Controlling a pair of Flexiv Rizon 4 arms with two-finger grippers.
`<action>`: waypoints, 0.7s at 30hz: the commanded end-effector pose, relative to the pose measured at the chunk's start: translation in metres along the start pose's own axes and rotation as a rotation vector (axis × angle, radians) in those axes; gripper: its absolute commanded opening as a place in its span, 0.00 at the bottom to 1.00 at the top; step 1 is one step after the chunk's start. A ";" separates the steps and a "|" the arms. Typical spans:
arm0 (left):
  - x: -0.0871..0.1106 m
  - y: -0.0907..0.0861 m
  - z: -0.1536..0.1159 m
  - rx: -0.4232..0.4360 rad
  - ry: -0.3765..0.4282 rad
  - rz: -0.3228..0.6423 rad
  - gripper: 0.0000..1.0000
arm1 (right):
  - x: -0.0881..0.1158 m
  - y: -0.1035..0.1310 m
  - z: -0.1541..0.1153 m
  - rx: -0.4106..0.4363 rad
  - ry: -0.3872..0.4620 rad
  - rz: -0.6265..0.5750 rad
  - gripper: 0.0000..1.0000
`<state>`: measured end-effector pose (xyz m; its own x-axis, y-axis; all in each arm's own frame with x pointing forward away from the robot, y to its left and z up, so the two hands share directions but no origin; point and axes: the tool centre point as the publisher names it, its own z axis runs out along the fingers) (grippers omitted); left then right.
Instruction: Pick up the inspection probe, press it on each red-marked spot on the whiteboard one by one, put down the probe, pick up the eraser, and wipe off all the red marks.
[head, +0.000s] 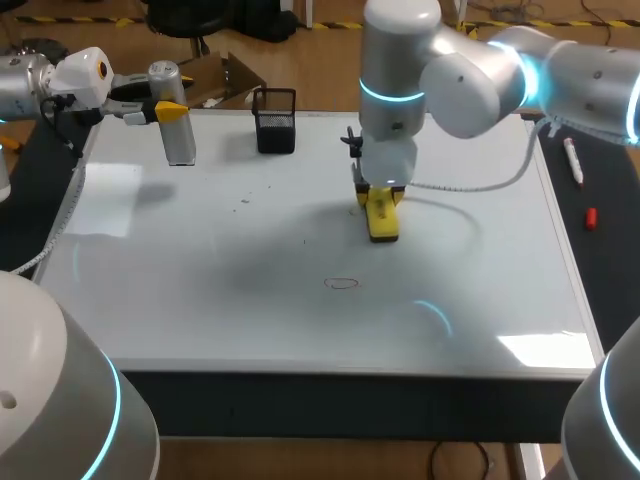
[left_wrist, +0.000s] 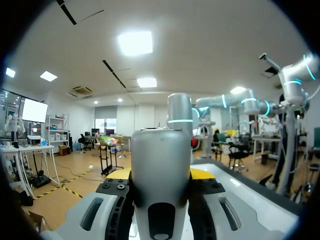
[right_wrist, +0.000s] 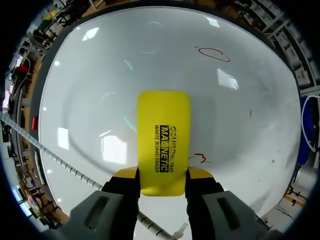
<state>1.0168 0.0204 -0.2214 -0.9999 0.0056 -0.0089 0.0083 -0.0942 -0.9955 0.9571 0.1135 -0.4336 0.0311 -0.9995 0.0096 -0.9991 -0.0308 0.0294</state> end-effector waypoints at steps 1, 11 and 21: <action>0.000 -0.001 0.000 0.000 0.000 0.000 0.00 | 0.007 -0.004 0.019 0.021 0.004 -0.005 0.00; 0.000 -0.001 0.000 0.000 0.000 0.000 0.00 | 0.020 -0.026 -0.038 0.118 -0.014 -0.037 0.00; 0.000 -0.001 0.000 0.000 0.000 0.000 0.00 | 0.037 -0.049 -0.041 0.124 -0.013 -0.044 0.00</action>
<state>1.0168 0.0204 -0.2214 -0.9999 0.0057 -0.0089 0.0083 -0.0942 -0.9955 1.0001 0.0856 -0.3933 0.0737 -0.9973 0.0072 -0.9920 -0.0741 -0.1020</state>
